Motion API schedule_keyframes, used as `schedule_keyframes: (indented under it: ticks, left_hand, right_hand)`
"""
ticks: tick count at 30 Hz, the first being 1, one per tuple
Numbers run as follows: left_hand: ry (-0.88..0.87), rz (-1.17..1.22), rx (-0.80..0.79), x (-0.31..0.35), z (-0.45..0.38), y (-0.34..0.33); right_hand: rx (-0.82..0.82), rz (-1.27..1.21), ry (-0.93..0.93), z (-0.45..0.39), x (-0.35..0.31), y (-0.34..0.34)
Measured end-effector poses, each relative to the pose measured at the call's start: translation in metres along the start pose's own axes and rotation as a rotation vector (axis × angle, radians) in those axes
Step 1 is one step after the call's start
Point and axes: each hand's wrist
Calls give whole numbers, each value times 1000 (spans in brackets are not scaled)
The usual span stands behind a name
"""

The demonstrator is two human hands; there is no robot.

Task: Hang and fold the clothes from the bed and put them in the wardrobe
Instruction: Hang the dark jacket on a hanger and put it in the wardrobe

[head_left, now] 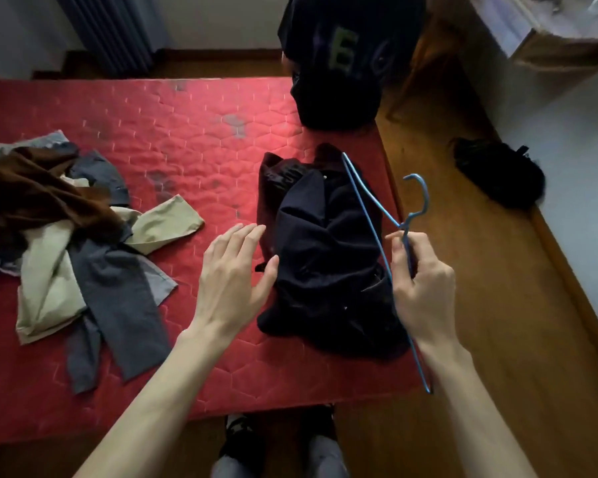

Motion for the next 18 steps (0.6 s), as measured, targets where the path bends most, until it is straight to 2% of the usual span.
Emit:
schedule_keyframes:
  ticks: [7, 18]
  left_hand:
    - [57, -9, 7, -2, 6, -78]
    - [-2, -13, -112, -19, 12, -199]
  right_hand:
    - [-53, -48, 8, 0, 73, -41]
    - [45, 22, -99, 32, 142, -105]
Point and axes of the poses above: each hand's wrist, its own z-axis away from the middle knuckle, its own y-axis out of the back of the hand, x = y × z, and after that the axes turned 14 degrees about y, right-handed
